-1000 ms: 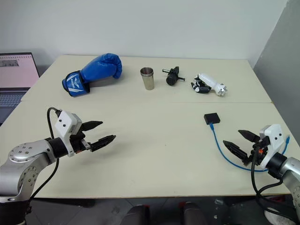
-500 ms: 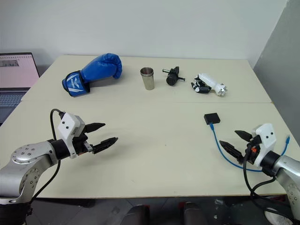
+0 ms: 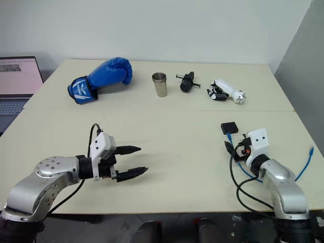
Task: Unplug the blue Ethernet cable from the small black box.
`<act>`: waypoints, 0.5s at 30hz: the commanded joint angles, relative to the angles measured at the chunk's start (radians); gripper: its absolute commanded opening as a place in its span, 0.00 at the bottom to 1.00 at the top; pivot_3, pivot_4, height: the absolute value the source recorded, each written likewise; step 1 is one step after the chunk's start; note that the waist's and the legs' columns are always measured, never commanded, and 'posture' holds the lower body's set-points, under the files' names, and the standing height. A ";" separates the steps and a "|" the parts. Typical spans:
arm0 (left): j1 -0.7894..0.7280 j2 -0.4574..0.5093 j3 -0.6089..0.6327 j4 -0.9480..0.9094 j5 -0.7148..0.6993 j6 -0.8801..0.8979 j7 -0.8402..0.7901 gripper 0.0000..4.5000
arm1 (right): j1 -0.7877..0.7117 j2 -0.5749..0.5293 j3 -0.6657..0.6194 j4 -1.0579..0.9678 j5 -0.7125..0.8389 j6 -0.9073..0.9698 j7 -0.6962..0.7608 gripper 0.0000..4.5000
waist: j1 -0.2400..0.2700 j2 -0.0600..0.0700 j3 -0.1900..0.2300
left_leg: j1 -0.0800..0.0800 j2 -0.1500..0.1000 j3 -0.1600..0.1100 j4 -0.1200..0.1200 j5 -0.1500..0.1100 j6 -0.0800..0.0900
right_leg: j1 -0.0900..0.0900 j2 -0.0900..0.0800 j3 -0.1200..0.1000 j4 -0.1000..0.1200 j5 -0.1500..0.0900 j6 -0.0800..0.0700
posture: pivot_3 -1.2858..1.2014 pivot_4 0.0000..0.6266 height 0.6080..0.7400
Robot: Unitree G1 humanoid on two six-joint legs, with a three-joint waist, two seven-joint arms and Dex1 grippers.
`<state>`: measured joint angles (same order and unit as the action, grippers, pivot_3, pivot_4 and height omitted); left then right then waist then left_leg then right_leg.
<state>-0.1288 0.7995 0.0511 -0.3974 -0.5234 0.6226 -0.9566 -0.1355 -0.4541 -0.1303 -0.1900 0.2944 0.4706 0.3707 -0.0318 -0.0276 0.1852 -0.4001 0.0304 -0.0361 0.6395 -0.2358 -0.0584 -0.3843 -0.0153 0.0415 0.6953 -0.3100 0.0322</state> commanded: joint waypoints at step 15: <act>-0.083 -0.017 -0.055 -0.033 -0.009 -0.013 -0.037 1.00 | -0.170 0.126 0.034 0.266 -0.106 -0.090 -0.090 0.88 | -0.001 0.001 0.000 | 0.000 0.000 0.003 0.000 0.000 0.000 | -0.001 0.000 0.000 0.001 0.000 0.000 | 0.52 0.24 1.00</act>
<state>-0.2041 0.7827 -0.0114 -0.4200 -0.5289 0.6238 -0.9930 -0.2956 -0.3262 -0.0934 0.0892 0.1964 0.3836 0.2805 -0.0325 -0.0270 0.1855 -0.4001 0.0305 -0.0337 0.6394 -0.2358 -0.0583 -0.3855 -0.0152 0.0417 0.6963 -0.3099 0.0321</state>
